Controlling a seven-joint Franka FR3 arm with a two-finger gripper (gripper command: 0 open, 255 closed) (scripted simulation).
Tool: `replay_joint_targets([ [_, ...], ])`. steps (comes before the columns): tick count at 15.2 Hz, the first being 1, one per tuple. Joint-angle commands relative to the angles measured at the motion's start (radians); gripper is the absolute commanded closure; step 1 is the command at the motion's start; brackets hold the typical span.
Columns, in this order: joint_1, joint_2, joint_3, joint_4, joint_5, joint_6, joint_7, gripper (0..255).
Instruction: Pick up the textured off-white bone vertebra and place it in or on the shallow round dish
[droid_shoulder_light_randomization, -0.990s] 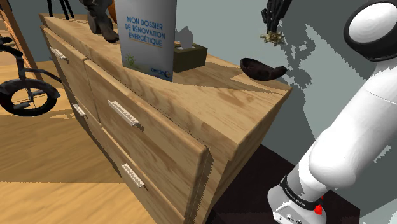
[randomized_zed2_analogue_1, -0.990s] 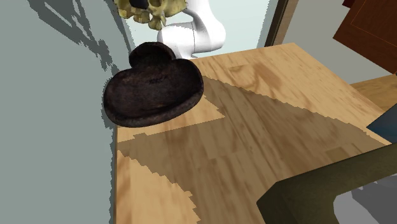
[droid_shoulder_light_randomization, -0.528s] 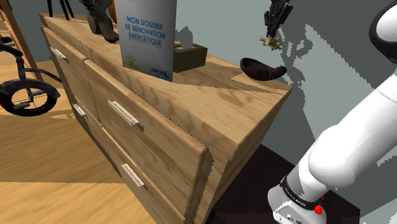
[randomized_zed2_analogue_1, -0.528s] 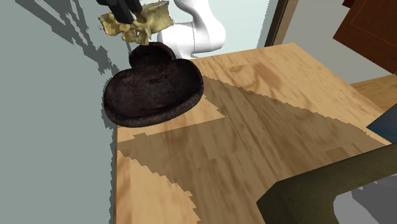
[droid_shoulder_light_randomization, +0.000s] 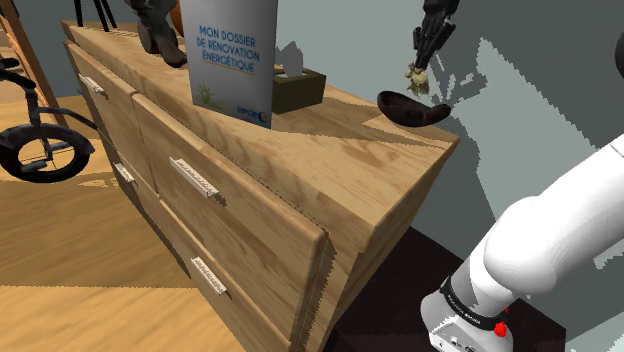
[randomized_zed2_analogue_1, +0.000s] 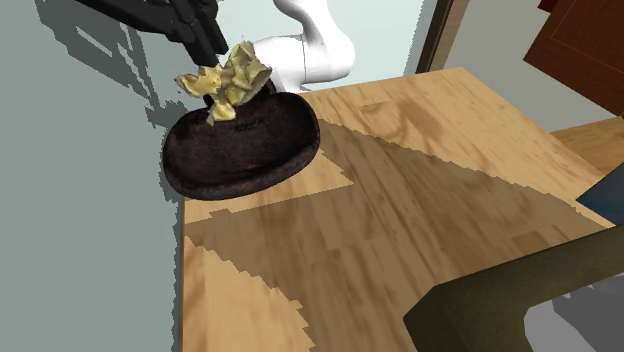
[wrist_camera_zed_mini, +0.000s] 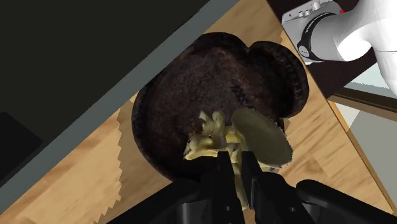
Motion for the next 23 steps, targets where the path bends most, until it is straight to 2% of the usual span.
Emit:
replay_joint_targets([
  [1,-0.008,-0.005,0.002,-0.058,-0.055,0.014,0.001,255],
  [8,-0.03,-0.003,0.021,-0.058,-0.051,0.014,-0.003,255],
  [9,-0.029,-0.01,0.024,-0.064,-0.051,0.014,0.002,0],
  [12,-0.035,-0.014,0.014,-0.081,-0.058,0.026,-0.016,0],
  [13,-0.036,-0.037,0.016,-0.12,-0.063,0.044,-0.014,0],
  [18,-0.062,0.12,0.015,0.207,-0.02,-0.136,-0.035,0],
  [23,-0.094,0.121,0.044,0.207,-0.017,-0.137,-0.038,0],
])
